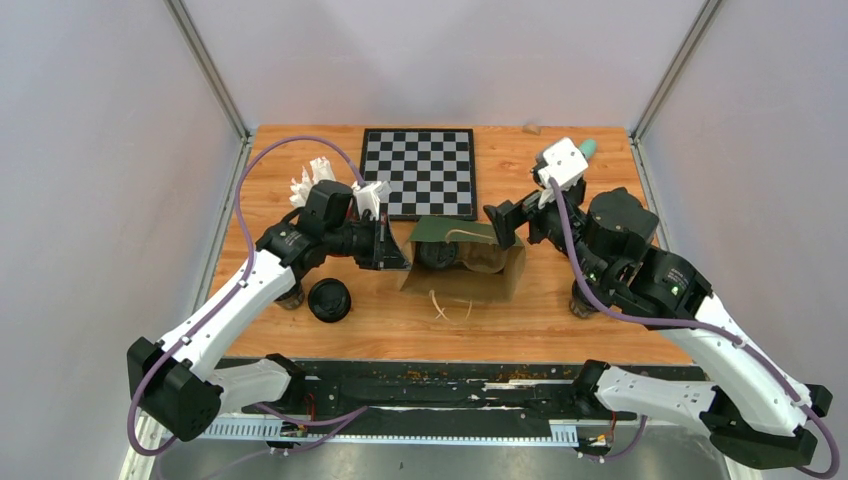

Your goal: Pack the takeout coffee

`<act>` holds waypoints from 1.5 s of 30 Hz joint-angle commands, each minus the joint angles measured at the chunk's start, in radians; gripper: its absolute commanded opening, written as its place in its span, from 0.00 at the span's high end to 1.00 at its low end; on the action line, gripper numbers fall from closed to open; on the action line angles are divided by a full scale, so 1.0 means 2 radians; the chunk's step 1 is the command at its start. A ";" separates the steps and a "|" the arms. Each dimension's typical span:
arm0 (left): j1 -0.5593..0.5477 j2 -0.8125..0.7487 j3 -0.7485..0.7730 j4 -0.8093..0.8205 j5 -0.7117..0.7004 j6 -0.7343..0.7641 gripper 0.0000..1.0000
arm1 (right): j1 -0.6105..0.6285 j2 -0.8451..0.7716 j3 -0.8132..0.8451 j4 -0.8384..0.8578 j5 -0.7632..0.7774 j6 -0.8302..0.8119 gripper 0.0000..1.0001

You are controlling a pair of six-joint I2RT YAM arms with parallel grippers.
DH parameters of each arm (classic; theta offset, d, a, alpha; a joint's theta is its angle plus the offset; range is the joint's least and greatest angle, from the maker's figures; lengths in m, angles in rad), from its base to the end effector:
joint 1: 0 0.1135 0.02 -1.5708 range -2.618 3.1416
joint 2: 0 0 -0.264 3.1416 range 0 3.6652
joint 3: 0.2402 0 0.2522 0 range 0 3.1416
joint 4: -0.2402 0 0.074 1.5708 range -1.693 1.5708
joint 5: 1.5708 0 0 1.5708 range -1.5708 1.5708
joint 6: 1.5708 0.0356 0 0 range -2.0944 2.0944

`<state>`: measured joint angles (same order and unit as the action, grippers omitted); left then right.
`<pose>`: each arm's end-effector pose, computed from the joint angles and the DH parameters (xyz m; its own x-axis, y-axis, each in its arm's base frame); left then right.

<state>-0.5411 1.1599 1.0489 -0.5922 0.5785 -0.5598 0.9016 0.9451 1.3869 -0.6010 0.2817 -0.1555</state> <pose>0.1990 -0.1423 0.3209 -0.8885 0.0152 -0.4586 0.3740 0.6030 -0.7047 0.1120 0.1256 0.4693 -0.0068 -0.2485 -0.9686 -0.5913 0.7821 -0.1964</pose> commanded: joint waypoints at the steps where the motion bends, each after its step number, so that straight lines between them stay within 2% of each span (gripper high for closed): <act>1: -0.001 -0.007 0.014 -0.008 -0.002 0.022 1.00 | -0.005 0.002 0.020 -0.003 0.124 0.050 0.00; 5: -0.001 -0.012 0.013 -0.013 -0.002 0.029 1.00 | -0.049 0.026 0.043 -0.094 0.167 0.142 0.02; 10: -0.001 -0.021 0.008 -0.018 -0.001 0.032 1.00 | -0.147 0.043 0.023 -0.188 0.109 0.238 0.04; 20: -0.001 -0.041 0.006 -0.018 -0.002 0.036 1.00 | -0.357 0.033 -0.113 -0.226 -0.011 0.337 0.01; 23: -0.001 -0.050 -0.002 -0.017 -0.001 0.036 1.00 | -0.400 0.040 -0.142 -0.233 -0.022 0.354 0.01; 28: -0.004 -0.058 -0.004 -0.016 0.002 0.038 1.00 | -0.444 0.060 -0.177 -0.260 -0.020 0.366 0.01; 35: -0.011 -0.061 -0.004 -0.018 0.003 0.043 1.00 | -0.446 0.003 -0.232 -0.214 0.006 0.375 0.01; 37: -0.012 -0.060 -0.001 -0.021 0.001 0.045 1.00 | -0.463 -0.011 -0.250 -0.208 0.017 0.378 0.01; 45: -0.013 -0.061 0.004 -0.024 -0.002 0.047 1.00 | -0.465 -0.043 -0.294 -0.152 0.006 0.353 0.08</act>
<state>-0.5625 1.0584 1.0340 -0.6407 0.5678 -0.4904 -0.0242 0.8883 0.8162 -1.0103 0.2958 0.5705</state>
